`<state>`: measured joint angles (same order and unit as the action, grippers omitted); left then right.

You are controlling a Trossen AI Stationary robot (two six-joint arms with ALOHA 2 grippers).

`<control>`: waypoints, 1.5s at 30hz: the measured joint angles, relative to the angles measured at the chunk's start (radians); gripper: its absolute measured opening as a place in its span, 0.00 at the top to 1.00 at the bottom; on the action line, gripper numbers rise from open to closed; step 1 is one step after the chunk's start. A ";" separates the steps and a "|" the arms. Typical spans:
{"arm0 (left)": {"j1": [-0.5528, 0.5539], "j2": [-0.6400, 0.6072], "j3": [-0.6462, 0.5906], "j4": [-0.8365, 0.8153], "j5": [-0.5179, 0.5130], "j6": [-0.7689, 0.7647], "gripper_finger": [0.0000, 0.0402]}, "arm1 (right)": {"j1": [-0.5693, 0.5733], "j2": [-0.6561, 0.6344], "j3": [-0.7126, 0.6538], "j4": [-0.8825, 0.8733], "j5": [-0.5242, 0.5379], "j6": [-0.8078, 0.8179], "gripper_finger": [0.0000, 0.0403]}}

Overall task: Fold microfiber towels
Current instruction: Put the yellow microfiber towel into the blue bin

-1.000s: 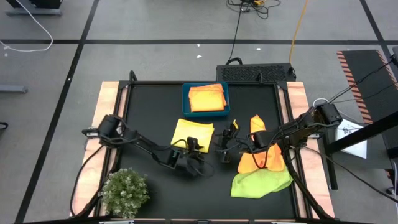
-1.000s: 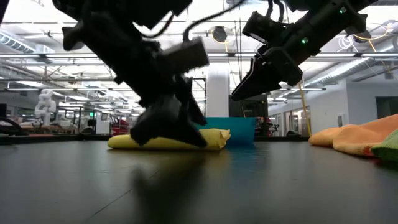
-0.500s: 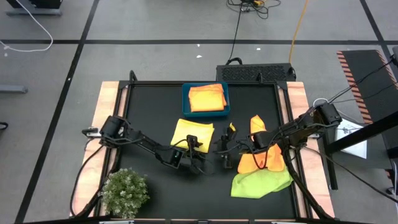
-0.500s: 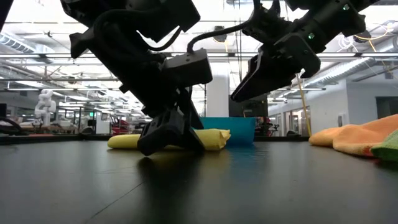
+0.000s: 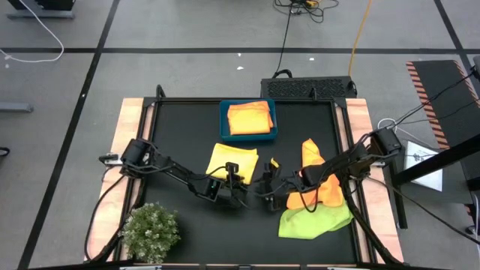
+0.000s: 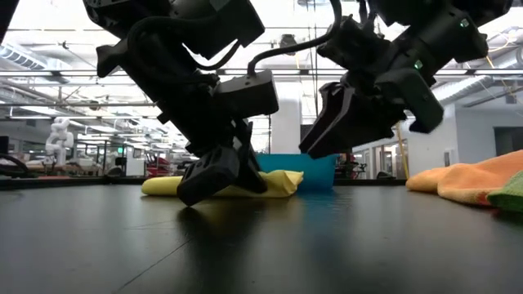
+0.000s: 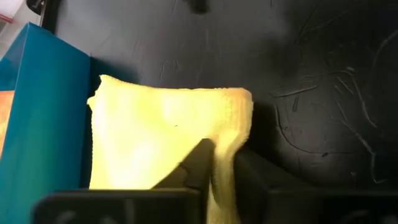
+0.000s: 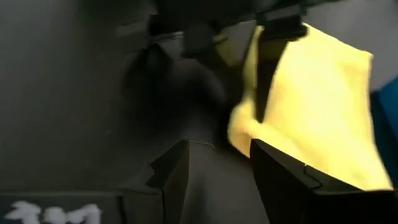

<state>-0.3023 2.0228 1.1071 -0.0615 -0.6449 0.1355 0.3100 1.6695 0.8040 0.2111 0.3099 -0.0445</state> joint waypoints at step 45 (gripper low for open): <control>0.010 -0.073 -0.001 0.010 0.063 -0.014 0.94 | -0.029 0.240 0.002 0.297 0.263 -0.381 0.99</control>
<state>-0.2920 1.9499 1.1057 -0.0510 -0.5816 0.1215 0.2806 1.9095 0.8055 0.5083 0.5729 -0.4258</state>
